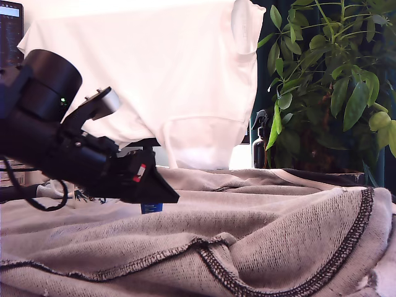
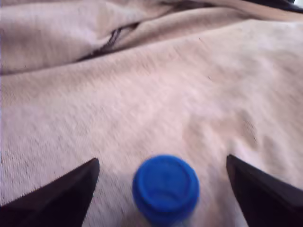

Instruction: Pick the blue coffee capsule and place it inside the blue coffee cup

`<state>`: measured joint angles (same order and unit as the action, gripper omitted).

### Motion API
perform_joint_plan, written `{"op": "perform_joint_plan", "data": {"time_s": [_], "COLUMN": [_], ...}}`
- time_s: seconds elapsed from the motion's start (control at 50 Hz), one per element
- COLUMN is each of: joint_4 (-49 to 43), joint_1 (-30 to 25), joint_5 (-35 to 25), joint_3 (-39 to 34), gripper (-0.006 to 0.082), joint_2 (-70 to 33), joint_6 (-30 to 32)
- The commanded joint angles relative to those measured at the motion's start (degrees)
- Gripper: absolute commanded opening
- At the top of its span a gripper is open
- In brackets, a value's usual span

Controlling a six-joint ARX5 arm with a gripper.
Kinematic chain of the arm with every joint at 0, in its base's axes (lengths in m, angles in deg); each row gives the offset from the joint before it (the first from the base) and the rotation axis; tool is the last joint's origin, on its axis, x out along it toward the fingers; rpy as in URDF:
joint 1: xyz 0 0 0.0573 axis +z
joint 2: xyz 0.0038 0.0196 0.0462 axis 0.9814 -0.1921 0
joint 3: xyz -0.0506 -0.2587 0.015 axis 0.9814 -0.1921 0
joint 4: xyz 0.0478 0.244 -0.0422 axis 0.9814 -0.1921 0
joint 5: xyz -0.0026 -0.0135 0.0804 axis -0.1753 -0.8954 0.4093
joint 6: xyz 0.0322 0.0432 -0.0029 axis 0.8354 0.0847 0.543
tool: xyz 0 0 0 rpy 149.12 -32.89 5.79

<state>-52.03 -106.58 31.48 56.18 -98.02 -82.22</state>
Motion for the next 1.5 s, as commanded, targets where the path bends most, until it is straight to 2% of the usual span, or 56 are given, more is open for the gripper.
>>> {"op": "perform_joint_plan", "data": {"time_s": [0.0,0.14,0.42,0.62,0.72,0.86,0.94,1.22,1.48], "joint_4": [0.1,-0.3,-3.4,-5.2,-6.2,-5.6,-5.4,-4.1,1.2], "joint_1": [-0.2,-0.2,-0.2,-0.2,-0.2,-0.2,-0.2,0.3,1.3], "joint_5": [-0.1,-0.1,-0.6,-1.2,-1.6,-1.5,-1.5,-1.5,-1.5], "joint_3": [0.9,1.1,1.1,1.2,1.2,1.2,1.3,1.5,1.6], "gripper": [0.0789,0.0783,0.0698,0.0687,0.0575,0.0270,0.0201,0.0194,0.0194], "joint_2": [-1.6,-2.0,-2.2,-2.2,-2.2,-2.2,-2.3,-2.2,-2.2], "joint_6": [0.3,0.4,0.3,0.3,0.3,0.4,0.4,0.4,0.1]}}
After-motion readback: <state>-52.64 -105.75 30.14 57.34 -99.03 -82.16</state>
